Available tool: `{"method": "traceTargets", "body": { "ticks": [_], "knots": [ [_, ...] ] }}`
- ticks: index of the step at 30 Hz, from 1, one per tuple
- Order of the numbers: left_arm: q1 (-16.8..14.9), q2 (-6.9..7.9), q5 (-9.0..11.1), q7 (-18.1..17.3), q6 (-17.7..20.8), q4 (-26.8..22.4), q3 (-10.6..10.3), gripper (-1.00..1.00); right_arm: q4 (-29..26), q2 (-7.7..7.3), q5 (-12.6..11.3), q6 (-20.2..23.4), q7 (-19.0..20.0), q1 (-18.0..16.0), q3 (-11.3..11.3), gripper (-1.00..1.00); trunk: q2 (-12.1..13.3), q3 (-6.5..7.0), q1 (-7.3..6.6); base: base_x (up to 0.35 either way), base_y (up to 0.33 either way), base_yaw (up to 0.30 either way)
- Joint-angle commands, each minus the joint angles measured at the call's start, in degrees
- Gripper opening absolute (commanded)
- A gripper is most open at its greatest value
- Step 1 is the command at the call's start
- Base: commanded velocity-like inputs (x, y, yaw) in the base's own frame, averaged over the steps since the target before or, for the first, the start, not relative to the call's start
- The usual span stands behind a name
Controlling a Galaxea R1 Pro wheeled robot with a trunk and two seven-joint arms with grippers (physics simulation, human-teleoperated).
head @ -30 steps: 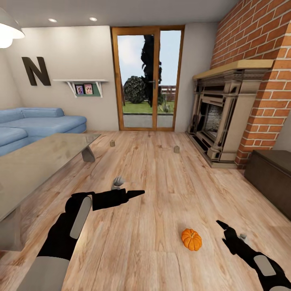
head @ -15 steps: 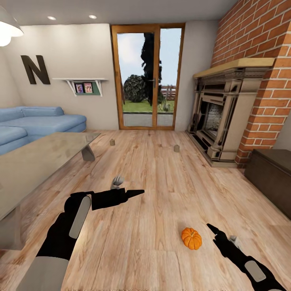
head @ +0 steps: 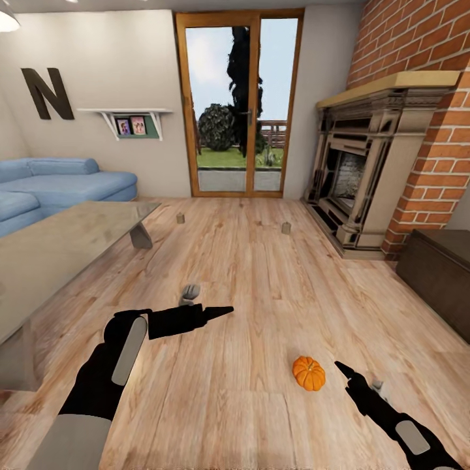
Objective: Place each of the two pumpkins and all three candles from the living room inside a cabinet in the living room (use any cabinet), then make sure every cabinet is closed, and position the cauldron so it is next to a table in the living room.
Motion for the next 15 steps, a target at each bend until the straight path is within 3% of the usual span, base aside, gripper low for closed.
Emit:
{"method": "traceTargets", "body": {
  "ticks": [1,9,15],
  "knots": [
    [0.0,-0.03,-0.1,-0.2,0.2,0.0,0.0,1.00,-0.1,0.00,-0.3,0.5,-0.4,-0.1,-0.3,1.00,0.0,-0.28,0.01,0.000,0.000,0.000],
    [0.0,-0.05,-0.2,-0.1,0.1,0.1,0.0,1.00,-0.7,-0.72,-0.9,1.0,-2.7,-0.4,-0.7,1.00,-0.1,-2.05,0.22,0.000,0.000,0.000],
    [0.0,-0.06,-0.2,-0.1,0.1,0.1,0.0,1.00,-0.7,-2.47,-1.2,1.2,-2.6,-0.9,-0.9,1.00,-0.2,-3.38,0.37,0.000,0.000,0.000]
  ]
}}
